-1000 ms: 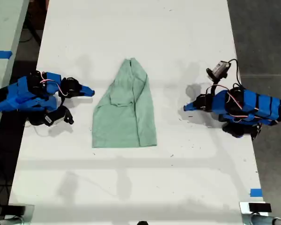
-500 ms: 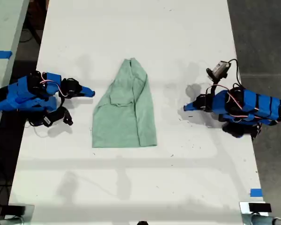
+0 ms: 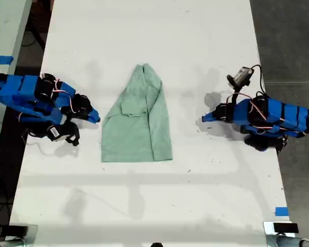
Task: Fold t shirt
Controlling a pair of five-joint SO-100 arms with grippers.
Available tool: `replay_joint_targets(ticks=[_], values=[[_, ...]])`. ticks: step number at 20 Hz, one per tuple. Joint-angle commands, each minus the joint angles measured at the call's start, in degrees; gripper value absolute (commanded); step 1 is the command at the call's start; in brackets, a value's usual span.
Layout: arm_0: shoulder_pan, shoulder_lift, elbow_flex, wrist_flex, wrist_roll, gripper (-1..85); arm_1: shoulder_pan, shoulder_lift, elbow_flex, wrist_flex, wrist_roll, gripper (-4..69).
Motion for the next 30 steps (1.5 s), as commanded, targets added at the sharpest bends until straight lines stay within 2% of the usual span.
replay_joint_targets(ticks=[1,4,9,12,14,15,16,18,21,26,30], values=[[8.9,-16.3,-10.0,2.0,-8.6,12.8,-0.4,1.0,3.2,-0.1,-0.1,0.9],[10.8,-29.5,-16.0,1.9,-11.2,17.0,-0.4,1.0,3.2,-0.1,-0.3,0.9],[9.1,-36.7,-17.4,-2.9,-11.9,17.1,-0.4,1.0,3.2,-0.1,-0.3,0.9],[7.0,-38.8,-17.0,-6.5,-9.8,15.6,-0.4,1.0,3.2,-0.1,-0.3,0.9],[5.4,-40.8,-15.7,-10.0,-7.5,13.1,-0.4,1.0,3.2,-0.1,-0.3,0.9],[4.4,-41.2,-13.9,-12.7,-6.0,8.9,-0.4,1.0,3.2,-0.1,-0.3,0.9],[3.3,-40.3,-11.4,-15.3,-4.9,0.1,-0.5,1.0,3.2,-0.1,-0.3,0.9],[2.1,-35.9,-7.8,-17.6,-4.2,-0.2,-0.5,1.0,3.2,-0.1,-0.3,0.9],[1.4,-33.0,-9.3,-13.9,-2.6,-0.2,-0.5,1.0,3.2,-0.1,-0.3,0.9],[2.5,-41.5,-29.4,1.7,-0.8,-0.2,-0.5,1.0,3.2,-0.1,-0.3,0.9],[2.1,-57.0,-49.0,5.7,4.0,-0.2,-0.5,1.0,3.2,-0.1,-0.3,0.9]])
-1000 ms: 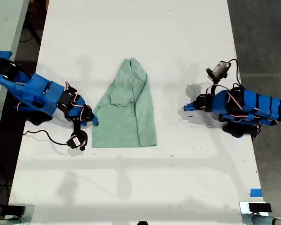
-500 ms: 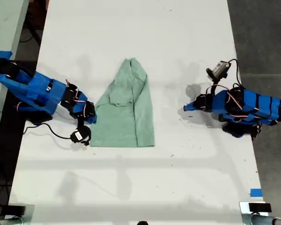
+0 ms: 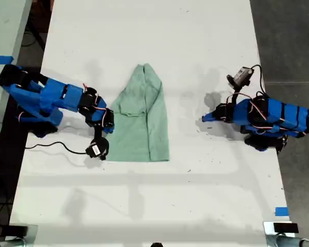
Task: Fold t shirt
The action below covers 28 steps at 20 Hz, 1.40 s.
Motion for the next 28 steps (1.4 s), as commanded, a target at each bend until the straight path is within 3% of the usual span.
replay_joint_targets(ticks=[1,5,10,21,22,24,28], values=[[-0.9,-10.1,-18.3,4.2,3.4,-0.2,-0.5,1.0,3.2,-0.1,-0.3,0.9],[-1.8,-29.4,-47.8,13.4,8.3,-0.2,-0.6,1.0,3.2,-0.2,-0.4,0.9],[-4.9,-31.6,-54.6,14.4,10.2,-0.2,-0.8,1.0,3.2,-0.3,-0.4,0.9],[-9.1,-40.2,-55.6,0.0,15.6,-0.2,-0.8,1.0,3.1,-0.4,-0.5,0.9],[-9.2,-40.6,-55.8,-0.5,16.0,0.8,-0.8,1.0,3.1,-0.4,-0.5,0.9],[-9.6,-41.2,-55.9,0.0,16.3,12.8,-0.9,1.0,3.1,-0.4,-0.6,0.9],[-12.3,-43.9,-55.9,7.6,17.9,21.9,-0.9,1.0,3.1,-0.4,-0.6,0.9]])
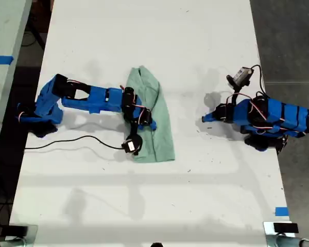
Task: Fold t shirt
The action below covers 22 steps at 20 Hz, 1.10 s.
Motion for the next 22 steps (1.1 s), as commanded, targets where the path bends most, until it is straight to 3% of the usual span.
replay_joint_targets(ticks=[1,12,13,15,17,19,22], values=[[-3.2,0.4,-2.9,4.8,1.0,21.9,-0.4,1.0,3.1,-0.4,-0.6,0.9],[1.2,19.0,-6.5,8.7,6.0,22.8,-0.3,1.0,3.1,-0.4,-0.5,0.9],[1.9,22.7,-6.0,10.5,5.8,20.3,-0.3,1.0,3.1,-0.4,-0.5,0.9],[3.3,34.4,-1.7,13.4,4.9,1.5,-0.3,1.0,3.1,-0.4,-0.5,0.9],[3.4,51.3,9.4,13.0,1.8,-0.1,-0.3,1.0,3.1,-0.4,-0.5,0.9],[2.8,73.1,30.1,5.1,0.1,-0.1,-0.3,1.0,3.1,-0.4,-0.5,0.9],[2.7,104.9,69.0,-16.0,3.5,-0.1,-0.1,1.0,3.1,-0.4,-0.4,0.9]])
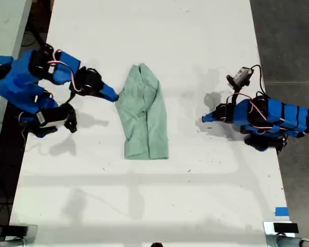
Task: Fold t shirt
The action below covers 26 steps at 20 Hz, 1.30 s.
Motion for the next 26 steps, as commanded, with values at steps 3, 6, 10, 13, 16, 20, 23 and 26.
replay_joint_targets(ticks=[3,6,10,13,16,20,23,26], values=[[-0.3,43.9,54.3,-25.3,3.9,-0.1,-0.1,1.0,3.1,-0.4,-0.3,0.9],[-5.2,65.2,71.0,-22.6,10.5,-0.1,0.0,1.0,3.1,-0.4,-0.1,0.9],[-7.4,66.4,78.7,-21.0,8.0,-0.1,0.1,1.0,3.1,-0.3,-0.1,0.9],[-8.9,66.4,78.8,-19.7,8.0,-0.1,0.0,1.0,3.1,-0.2,-0.1,0.9],[-8.7,66.4,78.9,-19.2,7.6,-0.1,0.0,1.0,3.1,-0.2,-0.2,0.9],[-9.1,66.4,78.9,-18.8,7.4,-0.1,0.0,1.0,3.1,-0.2,-0.2,0.9],[-9.1,66.4,78.9,-18.7,7.3,-0.1,0.0,1.0,3.1,-0.2,-0.2,0.9],[-9.2,66.4,78.9,-18.7,7.3,-0.1,0.0,1.0,3.1,-0.2,-0.2,0.9]])
